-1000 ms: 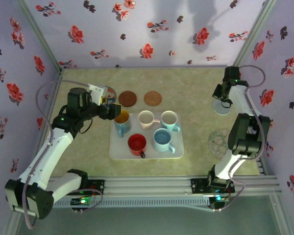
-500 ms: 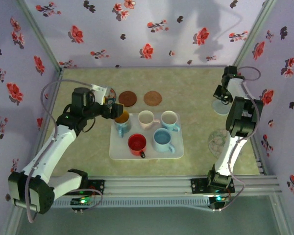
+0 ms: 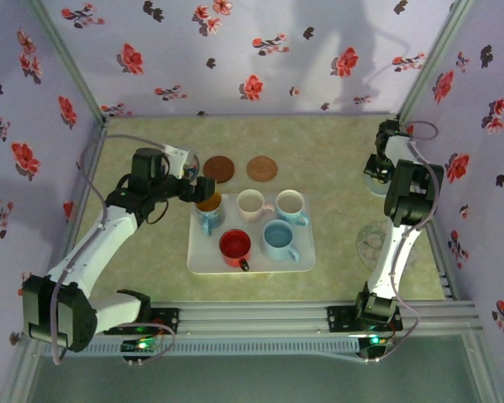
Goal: Place the cup by the coaster
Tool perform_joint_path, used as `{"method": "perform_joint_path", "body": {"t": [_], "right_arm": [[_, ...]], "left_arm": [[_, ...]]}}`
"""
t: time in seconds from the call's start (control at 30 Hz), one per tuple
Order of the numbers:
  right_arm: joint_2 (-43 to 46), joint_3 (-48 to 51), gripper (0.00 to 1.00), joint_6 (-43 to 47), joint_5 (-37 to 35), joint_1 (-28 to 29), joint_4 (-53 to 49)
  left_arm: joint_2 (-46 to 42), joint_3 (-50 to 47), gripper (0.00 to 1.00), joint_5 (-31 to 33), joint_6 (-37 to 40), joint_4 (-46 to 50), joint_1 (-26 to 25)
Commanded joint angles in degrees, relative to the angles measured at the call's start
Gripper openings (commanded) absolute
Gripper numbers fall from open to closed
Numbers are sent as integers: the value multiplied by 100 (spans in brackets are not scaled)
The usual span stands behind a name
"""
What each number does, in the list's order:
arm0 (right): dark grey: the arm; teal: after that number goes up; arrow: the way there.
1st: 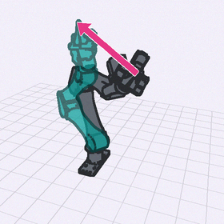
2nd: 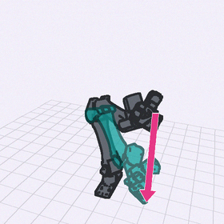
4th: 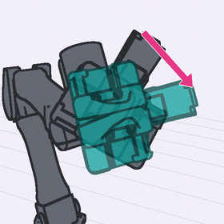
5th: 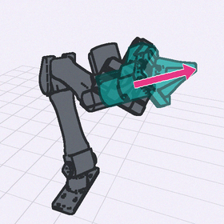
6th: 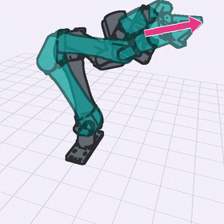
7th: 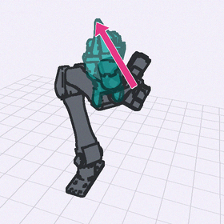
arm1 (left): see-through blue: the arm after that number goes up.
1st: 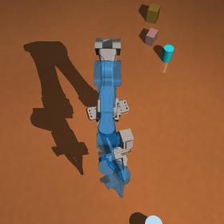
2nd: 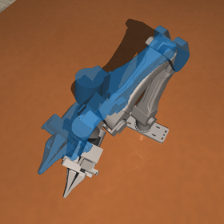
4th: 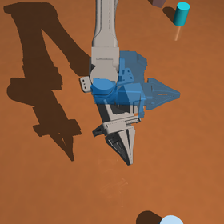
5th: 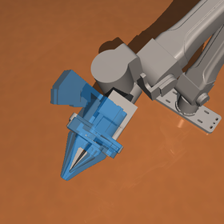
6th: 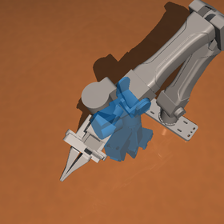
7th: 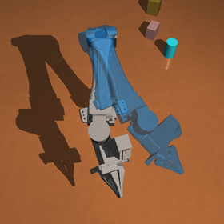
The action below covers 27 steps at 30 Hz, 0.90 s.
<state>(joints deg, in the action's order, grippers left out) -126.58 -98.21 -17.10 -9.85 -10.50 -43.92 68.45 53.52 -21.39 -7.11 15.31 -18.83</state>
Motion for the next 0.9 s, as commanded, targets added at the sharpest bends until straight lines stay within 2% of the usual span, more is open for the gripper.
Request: {"method": "perform_joint_path", "body": {"t": [0.0,0.27,0.87], "right_arm": [[-265,-102,0,101,228,-13,-107],[-319,-28,0,373,1212,285,-210],[-446,-81,0,333,2098,1419,-60]], "left_arm": [[17,177,100,90,-60,-153,-34],[42,151,100,156,-71,-192,-36],[99,100,100,233,26,-126,-38]]}}
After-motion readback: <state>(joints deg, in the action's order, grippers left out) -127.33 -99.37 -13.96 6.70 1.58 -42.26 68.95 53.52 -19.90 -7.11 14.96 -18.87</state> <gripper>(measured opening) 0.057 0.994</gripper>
